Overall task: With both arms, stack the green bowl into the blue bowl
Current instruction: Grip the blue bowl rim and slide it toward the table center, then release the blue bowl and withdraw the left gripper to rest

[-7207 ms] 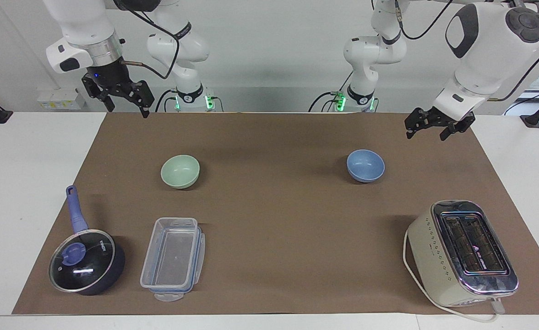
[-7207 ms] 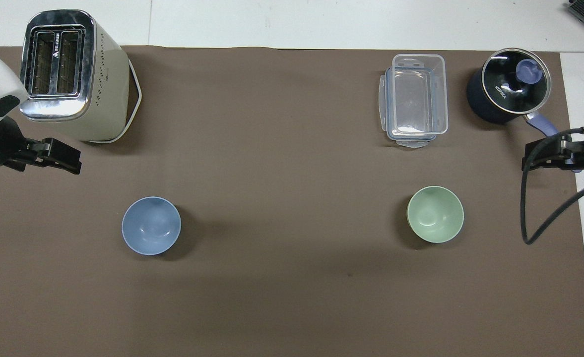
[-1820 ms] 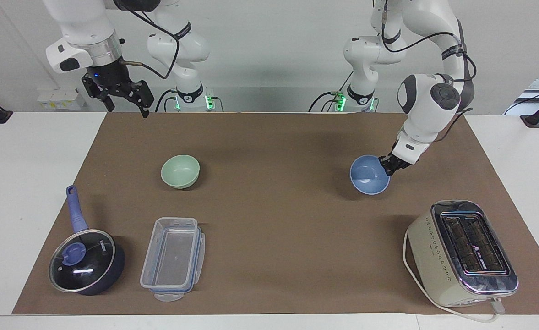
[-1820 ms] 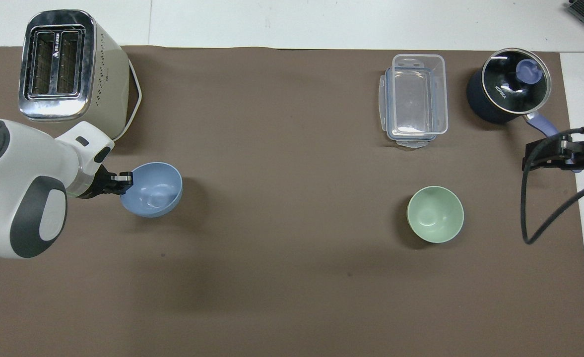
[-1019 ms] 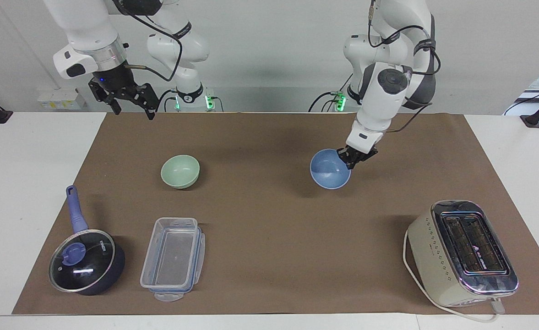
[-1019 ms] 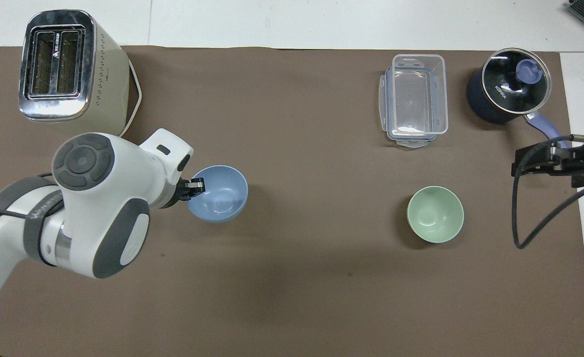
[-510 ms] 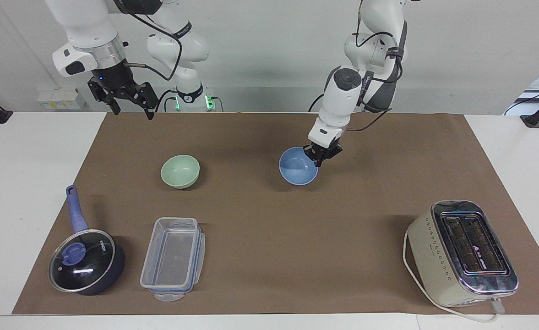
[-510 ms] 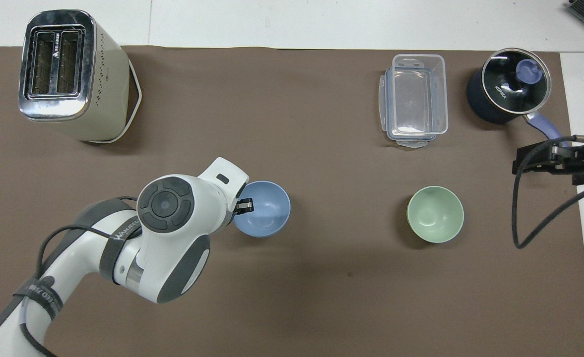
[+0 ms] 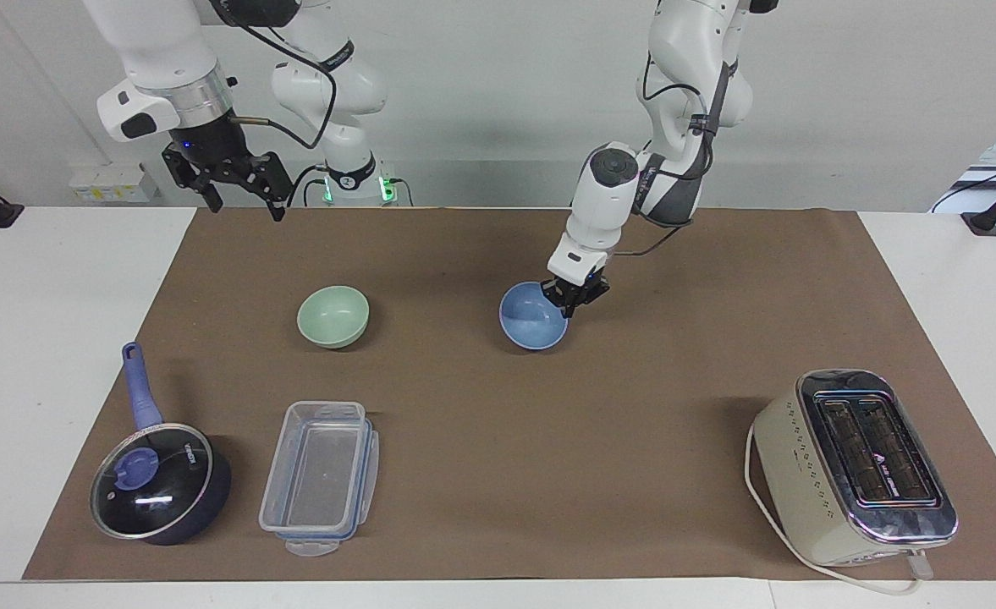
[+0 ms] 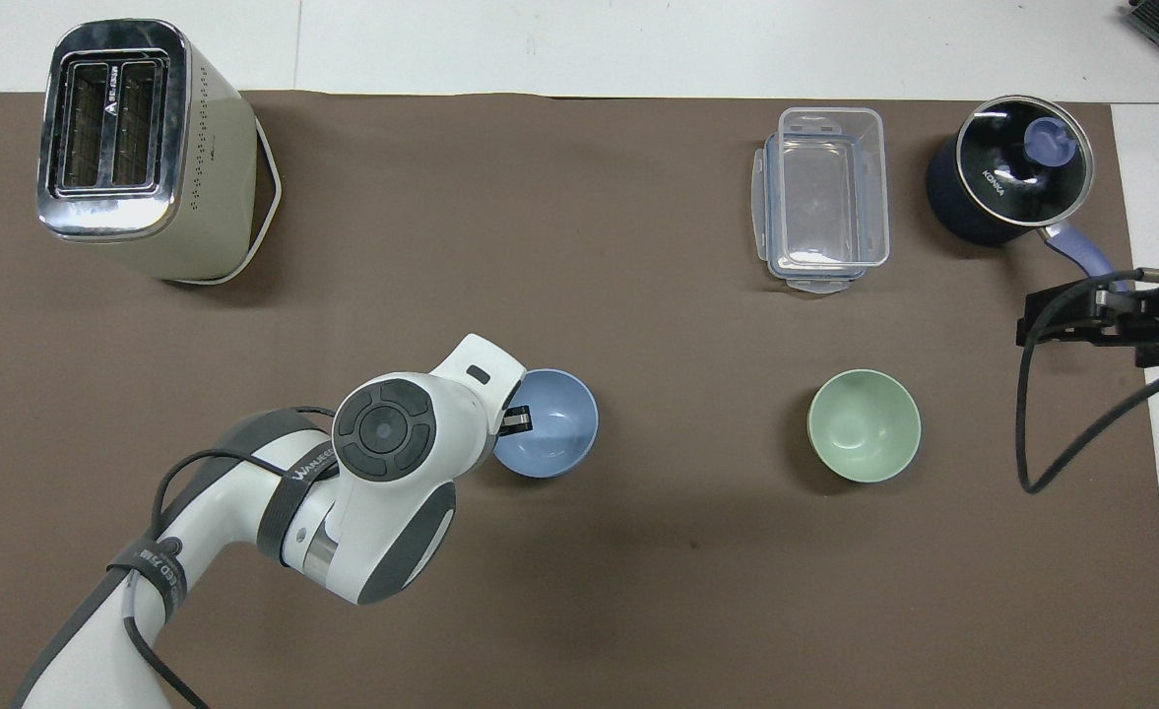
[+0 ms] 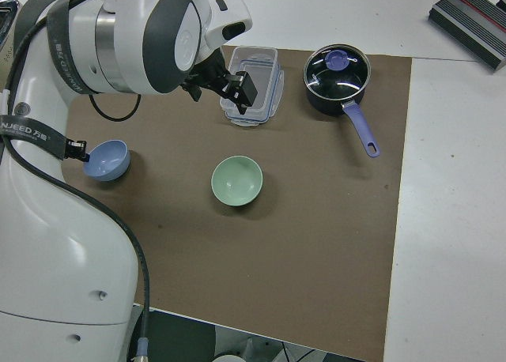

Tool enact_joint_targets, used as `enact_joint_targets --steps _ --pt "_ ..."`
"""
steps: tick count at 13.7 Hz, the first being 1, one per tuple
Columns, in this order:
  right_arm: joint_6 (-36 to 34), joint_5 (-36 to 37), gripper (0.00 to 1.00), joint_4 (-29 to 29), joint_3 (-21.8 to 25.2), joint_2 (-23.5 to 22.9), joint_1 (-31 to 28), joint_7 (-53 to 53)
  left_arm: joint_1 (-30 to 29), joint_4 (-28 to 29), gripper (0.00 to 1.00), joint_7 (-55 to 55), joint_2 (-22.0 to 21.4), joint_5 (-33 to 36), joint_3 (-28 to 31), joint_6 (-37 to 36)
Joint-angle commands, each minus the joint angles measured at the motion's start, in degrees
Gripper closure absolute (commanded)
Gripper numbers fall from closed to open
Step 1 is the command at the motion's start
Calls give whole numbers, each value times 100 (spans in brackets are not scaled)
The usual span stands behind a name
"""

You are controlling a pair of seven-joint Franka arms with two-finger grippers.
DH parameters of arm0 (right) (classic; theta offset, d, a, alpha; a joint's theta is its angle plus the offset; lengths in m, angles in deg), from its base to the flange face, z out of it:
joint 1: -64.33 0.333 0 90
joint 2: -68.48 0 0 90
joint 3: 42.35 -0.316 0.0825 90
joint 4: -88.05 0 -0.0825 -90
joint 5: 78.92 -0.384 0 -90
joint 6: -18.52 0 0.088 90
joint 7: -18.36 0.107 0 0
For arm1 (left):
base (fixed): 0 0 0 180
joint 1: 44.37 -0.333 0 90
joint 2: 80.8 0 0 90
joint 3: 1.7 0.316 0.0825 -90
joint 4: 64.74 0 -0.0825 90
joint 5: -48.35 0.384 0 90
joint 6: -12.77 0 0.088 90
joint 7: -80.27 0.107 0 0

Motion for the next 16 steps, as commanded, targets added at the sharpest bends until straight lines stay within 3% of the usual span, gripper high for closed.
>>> enact_joint_targets --steps 1,2,7,12,16 --pt "138 -146 0 186 7 140 -76 -173 149 255 25 -67 -79 -66 79 136" --pt "138 -146 0 186 7 140 -76 -173 140 221 0 -75 -71 -58 79 93" --pt "138 -146 0 186 7 140 -76 -173 34 -376 0 -23 -141 -57 141 -784" --pt "138 -146 0 186 15 140 -76 -182 -246 -772 0 48 -702 -57 167 -1557" --pt "138 -146 0 212 15 158 -137 -182 -834 -1650 0 468 -669 -66 167 -2684"
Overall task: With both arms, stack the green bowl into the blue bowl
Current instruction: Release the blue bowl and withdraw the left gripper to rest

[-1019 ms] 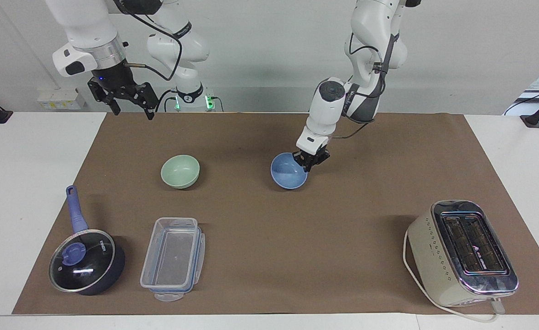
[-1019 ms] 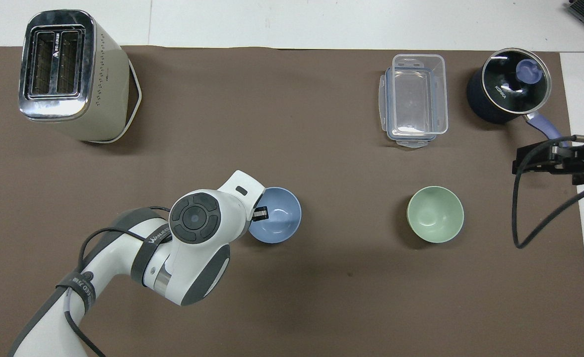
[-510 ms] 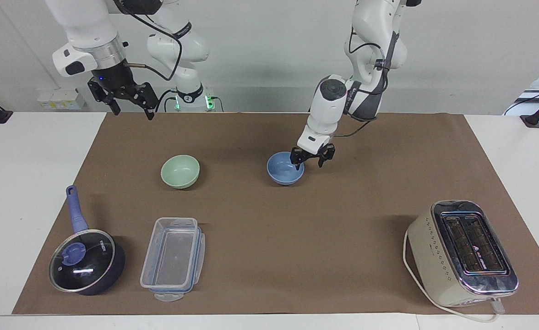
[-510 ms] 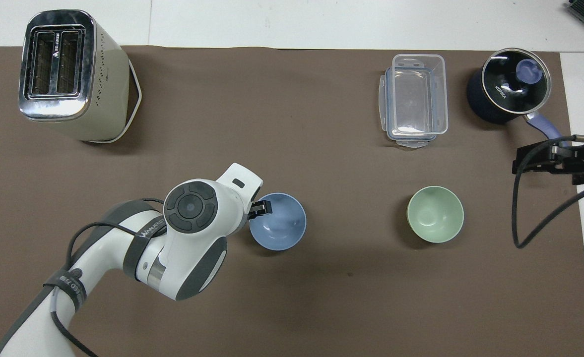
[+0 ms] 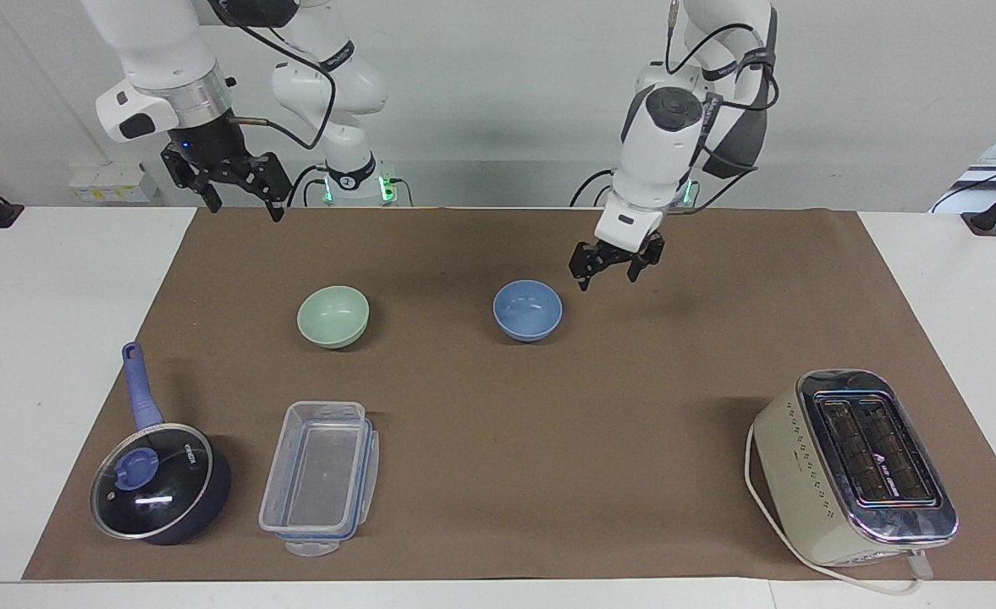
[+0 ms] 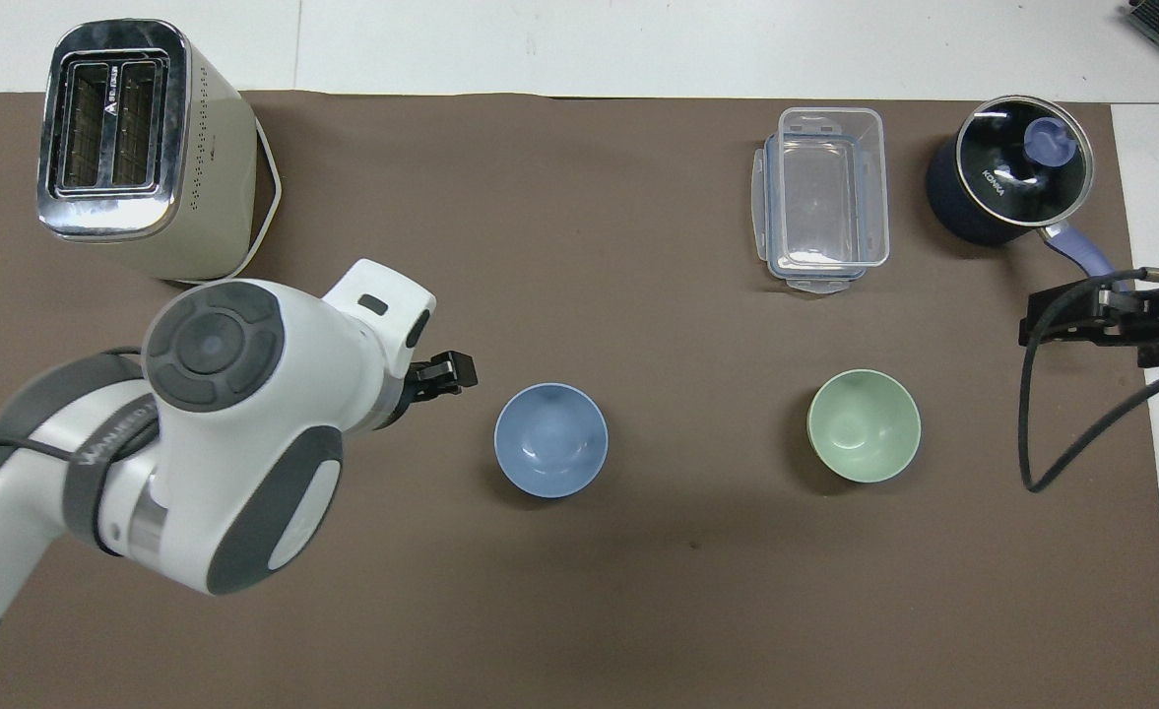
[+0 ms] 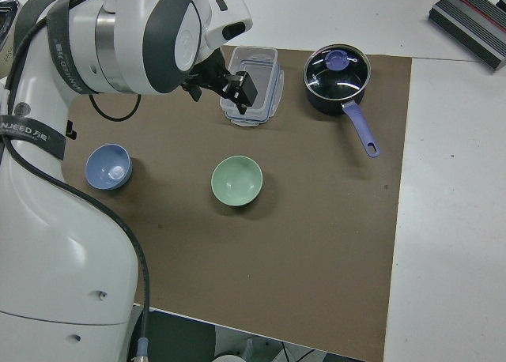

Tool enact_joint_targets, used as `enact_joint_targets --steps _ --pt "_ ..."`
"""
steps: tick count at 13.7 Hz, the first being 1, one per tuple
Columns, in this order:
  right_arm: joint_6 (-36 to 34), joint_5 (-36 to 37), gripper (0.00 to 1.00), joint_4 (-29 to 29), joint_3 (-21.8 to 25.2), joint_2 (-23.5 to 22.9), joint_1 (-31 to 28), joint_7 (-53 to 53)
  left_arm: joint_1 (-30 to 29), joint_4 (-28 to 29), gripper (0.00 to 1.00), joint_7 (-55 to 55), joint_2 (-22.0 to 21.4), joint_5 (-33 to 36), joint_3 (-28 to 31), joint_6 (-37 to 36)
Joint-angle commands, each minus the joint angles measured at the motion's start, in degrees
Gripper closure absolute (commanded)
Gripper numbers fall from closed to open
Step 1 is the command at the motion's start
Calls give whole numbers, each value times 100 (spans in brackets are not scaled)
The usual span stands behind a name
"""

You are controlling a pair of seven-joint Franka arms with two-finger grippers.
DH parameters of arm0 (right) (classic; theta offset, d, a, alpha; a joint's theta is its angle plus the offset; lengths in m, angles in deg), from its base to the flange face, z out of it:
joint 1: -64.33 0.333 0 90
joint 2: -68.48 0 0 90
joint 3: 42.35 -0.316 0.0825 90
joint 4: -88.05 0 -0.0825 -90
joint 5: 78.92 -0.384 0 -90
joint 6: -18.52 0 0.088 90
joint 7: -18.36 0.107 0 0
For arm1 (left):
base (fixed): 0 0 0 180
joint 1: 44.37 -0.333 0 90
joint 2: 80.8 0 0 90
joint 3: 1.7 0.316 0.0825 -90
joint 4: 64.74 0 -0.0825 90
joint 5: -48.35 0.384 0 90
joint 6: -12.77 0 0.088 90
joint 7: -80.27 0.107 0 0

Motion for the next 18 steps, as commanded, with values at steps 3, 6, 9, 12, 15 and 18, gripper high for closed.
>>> enact_joint_targets --steps 3,6,9,12,15,18 --pt "135 -146 0 205 -2 158 -135 -190 -644 -513 0 928 99 -62 -27 -428" --pt "135 -146 0 205 -2 158 -126 -190 -1136 -724 0 1507 99 -54 -27 -559" --pt "266 -146 0 301 -2 149 -144 -321 -1575 -1145 0 2474 117 -45 -27 -1129" --pt "809 -137 0 835 7 131 -257 -558 -1962 -1611 0 3282 161 51 -27 -1788" --pt "1530 -146 0 1521 -2 97 -249 -603 -2069 -1945 0 3689 205 542 -18 -2193" --pt "2102 -146 0 2285 -2 96 -197 -620 -2078 -2542 0 3689 476 736 -27 -2966"
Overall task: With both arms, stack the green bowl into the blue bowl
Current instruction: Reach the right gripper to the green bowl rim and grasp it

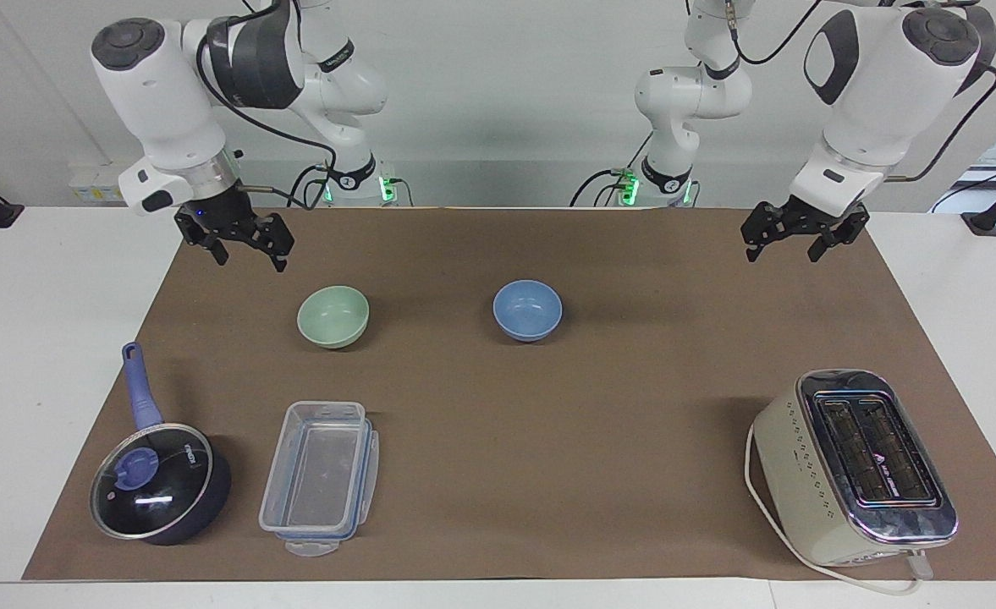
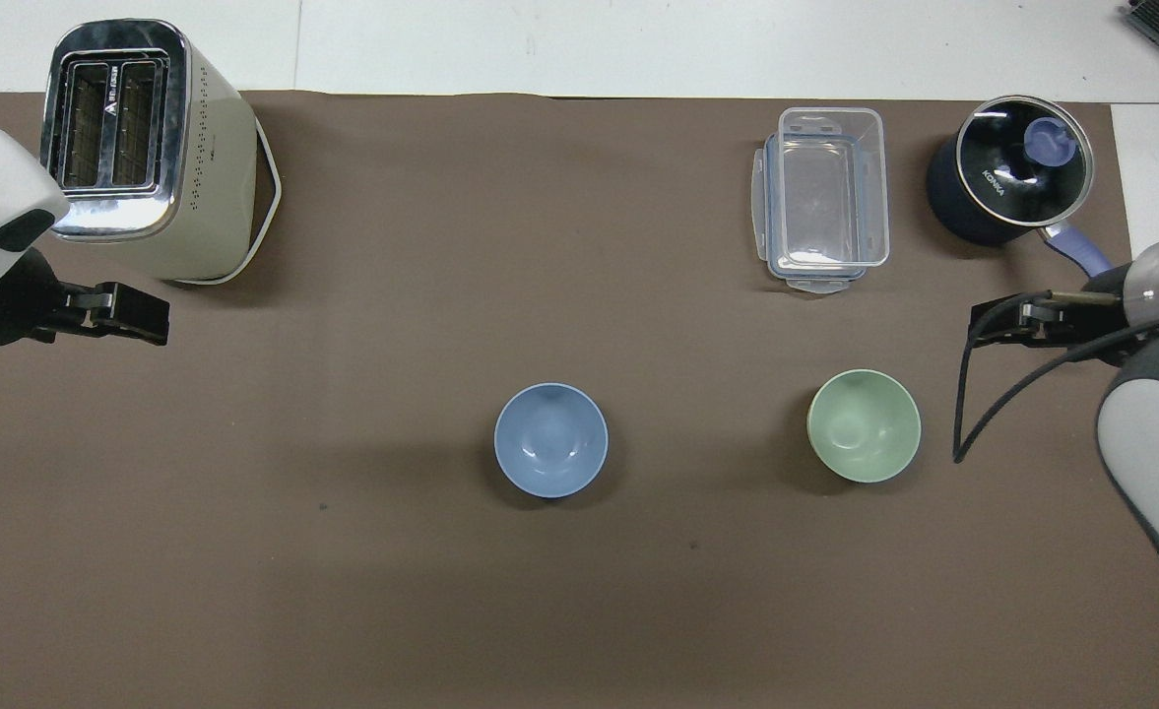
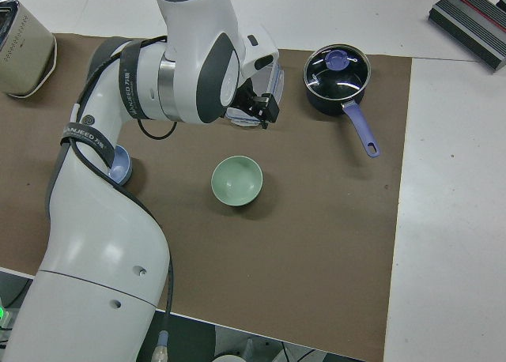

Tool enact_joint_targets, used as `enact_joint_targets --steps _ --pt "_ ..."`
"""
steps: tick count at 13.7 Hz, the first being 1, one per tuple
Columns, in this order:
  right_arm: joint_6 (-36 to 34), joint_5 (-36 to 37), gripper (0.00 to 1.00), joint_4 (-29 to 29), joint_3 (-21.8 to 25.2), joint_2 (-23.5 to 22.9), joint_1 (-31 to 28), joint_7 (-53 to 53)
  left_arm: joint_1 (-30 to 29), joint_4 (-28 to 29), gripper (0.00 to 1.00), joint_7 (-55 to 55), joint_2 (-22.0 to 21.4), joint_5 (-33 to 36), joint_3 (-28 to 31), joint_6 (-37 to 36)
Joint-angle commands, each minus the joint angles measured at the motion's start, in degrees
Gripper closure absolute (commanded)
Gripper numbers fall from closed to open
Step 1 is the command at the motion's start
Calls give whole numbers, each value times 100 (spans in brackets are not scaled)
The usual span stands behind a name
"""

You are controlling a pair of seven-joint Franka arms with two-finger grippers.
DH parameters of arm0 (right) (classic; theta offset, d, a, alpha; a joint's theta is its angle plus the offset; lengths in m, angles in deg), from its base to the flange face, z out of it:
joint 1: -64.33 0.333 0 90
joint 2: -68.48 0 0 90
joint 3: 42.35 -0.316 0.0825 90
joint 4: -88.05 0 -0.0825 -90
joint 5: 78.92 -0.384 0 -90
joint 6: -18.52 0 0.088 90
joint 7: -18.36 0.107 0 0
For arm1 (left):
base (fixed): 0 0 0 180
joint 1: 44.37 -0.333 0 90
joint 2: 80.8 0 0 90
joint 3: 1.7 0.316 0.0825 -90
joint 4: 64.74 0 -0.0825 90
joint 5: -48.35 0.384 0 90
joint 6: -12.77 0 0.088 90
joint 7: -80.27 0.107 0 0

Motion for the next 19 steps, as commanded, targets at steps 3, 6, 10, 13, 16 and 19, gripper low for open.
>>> enact_joint_targets --steps 3,6,10,13,16,19 --pt "957 -144 0 1337 -29 145 -61 -234 -15 -602 0 103 378 190 -61 -451" --pt "1547 -144 0 1760 -29 66 -43 -234 -24 -576 0 25 360 137 -61 -363" --pt "2153 -153 0 2032 -29 -400 -52 -199 -42 -567 0 59 360 111 -43 -249" --pt "2418 -153 0 2305 -29 -418 -52 -313 -51 -567 0 129 334 14 -52 173" --pt "2445 -153 0 2429 -29 -470 -105 -814 -59 -602 0 270 281 -13 -43 174" --pt "2348 -153 6 2429 -29 -462 -96 -841 -59 -576 0 227 272 -13 -43 156"
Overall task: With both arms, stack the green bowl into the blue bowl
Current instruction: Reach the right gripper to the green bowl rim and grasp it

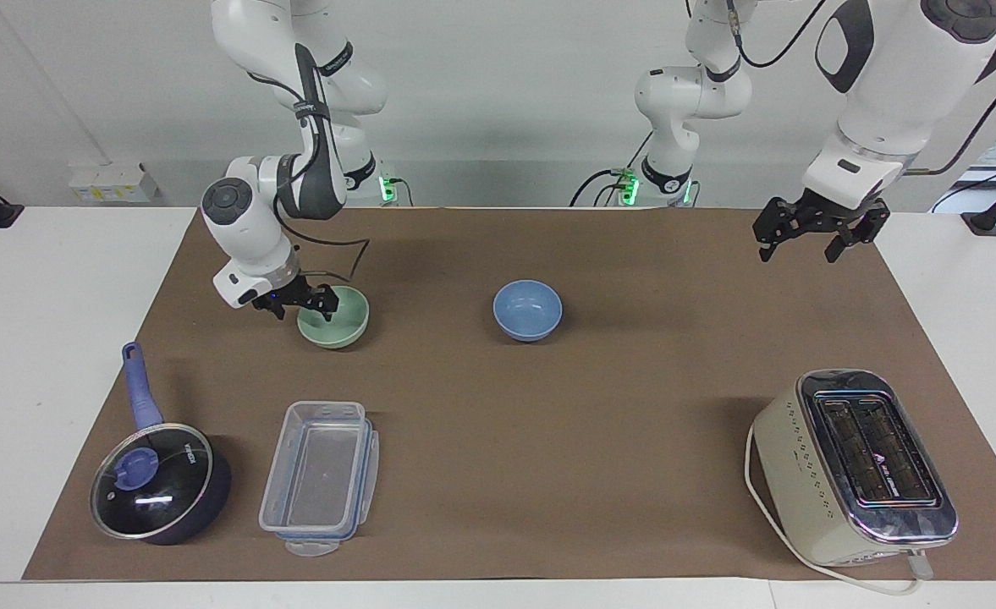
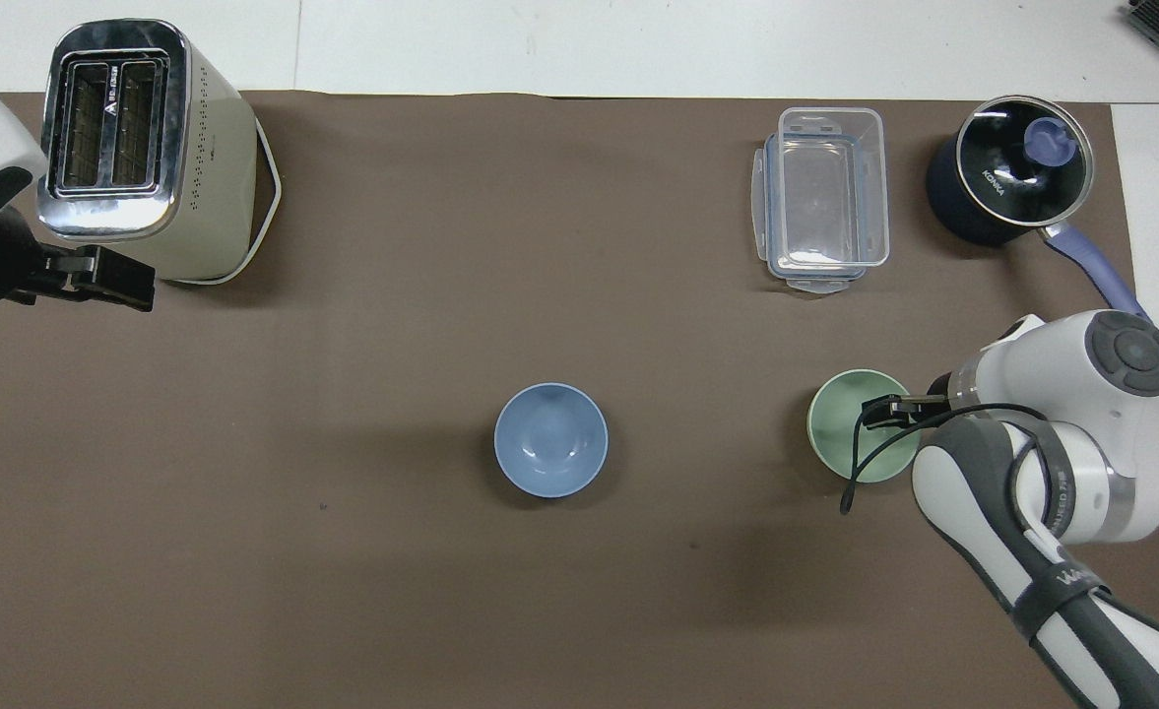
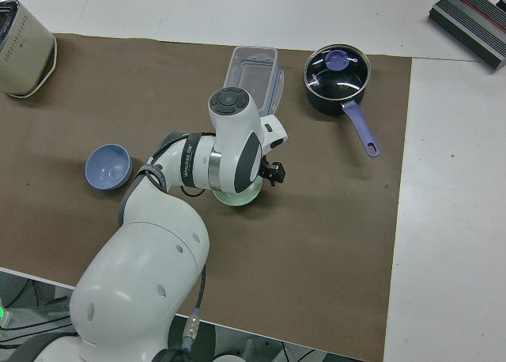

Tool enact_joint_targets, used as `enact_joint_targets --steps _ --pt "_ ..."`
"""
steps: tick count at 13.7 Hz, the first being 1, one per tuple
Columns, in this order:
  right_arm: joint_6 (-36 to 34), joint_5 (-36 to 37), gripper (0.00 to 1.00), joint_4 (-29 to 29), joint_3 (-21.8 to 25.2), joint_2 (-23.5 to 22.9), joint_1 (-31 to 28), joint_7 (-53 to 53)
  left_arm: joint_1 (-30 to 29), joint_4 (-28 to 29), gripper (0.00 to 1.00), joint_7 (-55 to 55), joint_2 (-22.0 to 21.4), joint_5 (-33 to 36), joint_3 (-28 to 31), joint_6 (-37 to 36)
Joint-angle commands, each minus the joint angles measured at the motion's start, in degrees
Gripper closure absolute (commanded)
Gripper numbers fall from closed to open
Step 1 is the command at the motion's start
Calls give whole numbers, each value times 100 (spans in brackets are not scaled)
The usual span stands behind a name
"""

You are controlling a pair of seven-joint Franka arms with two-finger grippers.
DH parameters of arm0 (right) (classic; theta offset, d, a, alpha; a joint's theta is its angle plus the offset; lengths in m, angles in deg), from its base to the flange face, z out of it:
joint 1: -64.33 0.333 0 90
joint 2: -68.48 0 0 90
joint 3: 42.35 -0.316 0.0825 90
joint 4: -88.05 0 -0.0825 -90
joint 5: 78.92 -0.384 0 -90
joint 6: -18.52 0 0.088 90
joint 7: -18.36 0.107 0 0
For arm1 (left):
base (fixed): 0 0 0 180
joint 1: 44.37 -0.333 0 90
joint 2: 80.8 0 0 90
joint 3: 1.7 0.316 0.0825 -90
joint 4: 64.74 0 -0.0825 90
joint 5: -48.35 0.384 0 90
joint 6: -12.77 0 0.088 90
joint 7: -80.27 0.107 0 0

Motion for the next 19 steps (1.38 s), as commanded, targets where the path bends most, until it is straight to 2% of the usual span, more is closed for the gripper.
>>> enact_joint_targets --steps 1,3,4,5,7,9,10,11,12,16,19 --pt "9 -154 13 94 -41 68 -91 -295 -69 -42 0 84 -6 -62 -9 -38" --pt "-17 -154 35 94 -41 76 -91 -322 -105 -42 0 84 -6 -62 -9 -39" --pt "-35 -146 42 94 -41 77 -91 -331 -105 -42 0 84 -6 -62 -9 -30" --pt "-52 -154 46 94 -41 85 -91 -331 -105 -42 0 84 -6 -62 -9 -39" --pt "-53 -154 49 94 -41 85 -73 -410 -105 -42 0 84 -6 -62 -9 -39" --pt "-53 -154 62 94 -41 85 -73 -410 -105 -42 0 84 -6 -62 -9 -30" --pt "-53 -154 73 94 -41 85 -73 -410 -105 -42 0 84 -6 -62 -9 -39" --pt "-53 -154 90 94 -41 85 -73 -401 -113 -42 0 84 -15 -62 -9 -39" --pt "-70 -154 100 94 -41 85 -64 -393 -114 -42 0 84 -6 -62 -9 -30" --pt "-394 -154 100 -20 -59 251 -21 -323 -114 -42 0 84 -6 -62 -9 -30" --pt "-1192 -163 100 -362 -111 682 93 -348 -113 -42 0 84 -15 -62 -9 -39"
